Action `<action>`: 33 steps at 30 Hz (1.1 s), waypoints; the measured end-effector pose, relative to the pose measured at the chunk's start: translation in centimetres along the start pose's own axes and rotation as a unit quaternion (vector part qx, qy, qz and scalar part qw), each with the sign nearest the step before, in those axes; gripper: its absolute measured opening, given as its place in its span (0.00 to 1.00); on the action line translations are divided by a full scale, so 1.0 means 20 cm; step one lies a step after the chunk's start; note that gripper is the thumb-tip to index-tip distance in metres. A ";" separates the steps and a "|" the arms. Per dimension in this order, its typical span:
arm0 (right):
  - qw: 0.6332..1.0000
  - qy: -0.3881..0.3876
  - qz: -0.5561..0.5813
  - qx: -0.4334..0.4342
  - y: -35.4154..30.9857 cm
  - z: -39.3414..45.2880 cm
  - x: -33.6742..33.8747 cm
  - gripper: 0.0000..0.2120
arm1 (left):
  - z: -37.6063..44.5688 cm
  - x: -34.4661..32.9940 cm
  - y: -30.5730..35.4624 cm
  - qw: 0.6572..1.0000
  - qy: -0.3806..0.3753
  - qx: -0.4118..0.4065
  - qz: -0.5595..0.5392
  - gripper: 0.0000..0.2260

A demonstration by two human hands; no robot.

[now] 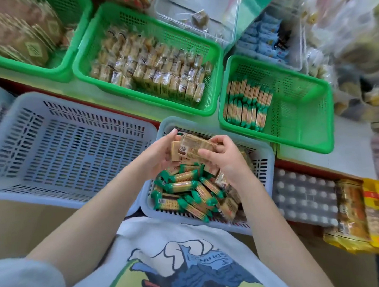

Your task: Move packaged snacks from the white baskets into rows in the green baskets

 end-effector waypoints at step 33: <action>0.936 0.068 -0.305 -0.164 -0.77 1.17 -0.82 0.53 | 0.29 0.95 0.81 0.636 0.152 -0.272 0.706 0.36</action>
Point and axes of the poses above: each hand's wrist, its own z-axis towards the middle knuckle, its own x-axis out of the back of the hand, y = z × x, the point moved 4 cm from there along z, towards the middle knuckle, and after that the axes turned 10 degrees about -z, right-handed, at the moved point
